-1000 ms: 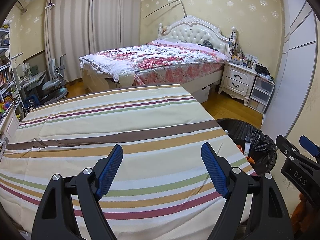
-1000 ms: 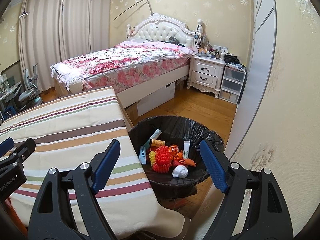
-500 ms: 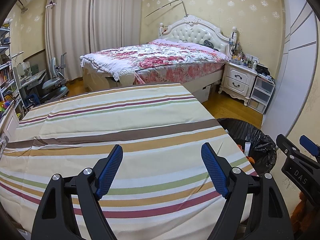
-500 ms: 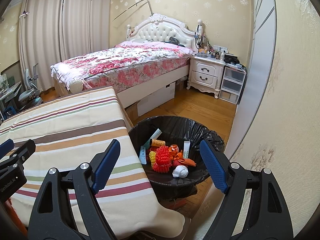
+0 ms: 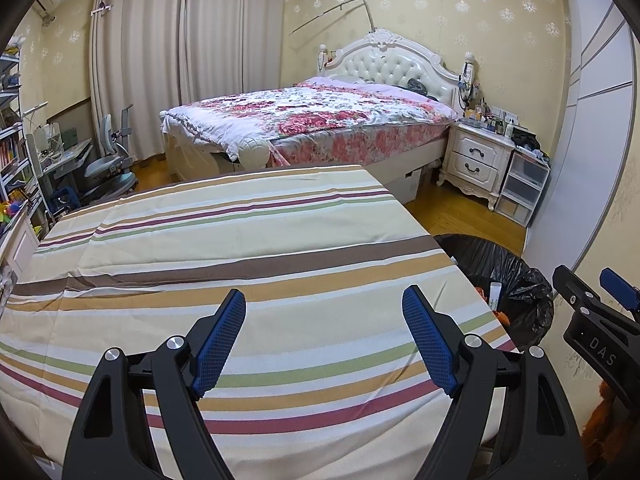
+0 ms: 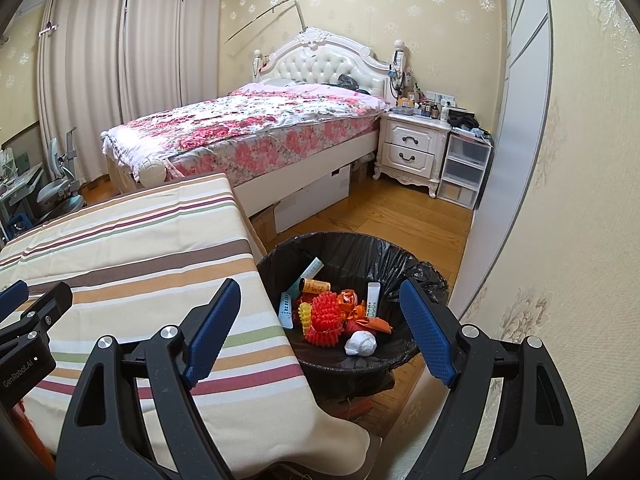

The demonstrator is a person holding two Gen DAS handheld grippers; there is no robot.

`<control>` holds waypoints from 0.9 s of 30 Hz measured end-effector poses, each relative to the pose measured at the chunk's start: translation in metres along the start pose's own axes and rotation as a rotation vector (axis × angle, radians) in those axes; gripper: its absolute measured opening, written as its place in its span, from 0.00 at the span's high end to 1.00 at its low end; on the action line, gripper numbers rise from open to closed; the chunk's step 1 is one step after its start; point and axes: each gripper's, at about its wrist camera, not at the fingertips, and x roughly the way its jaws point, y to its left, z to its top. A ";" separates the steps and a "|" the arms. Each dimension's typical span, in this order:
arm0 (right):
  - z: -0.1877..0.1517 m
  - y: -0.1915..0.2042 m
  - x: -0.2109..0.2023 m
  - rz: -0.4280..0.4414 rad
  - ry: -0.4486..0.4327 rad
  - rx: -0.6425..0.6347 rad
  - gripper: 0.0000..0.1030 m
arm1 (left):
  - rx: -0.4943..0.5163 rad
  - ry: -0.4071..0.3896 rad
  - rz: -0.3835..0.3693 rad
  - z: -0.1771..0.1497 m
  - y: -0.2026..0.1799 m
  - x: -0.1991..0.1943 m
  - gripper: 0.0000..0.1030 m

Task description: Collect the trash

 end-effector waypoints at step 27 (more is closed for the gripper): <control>-0.001 0.001 0.000 0.000 0.000 -0.001 0.22 | -0.023 -0.005 0.014 -0.008 0.003 -0.002 0.24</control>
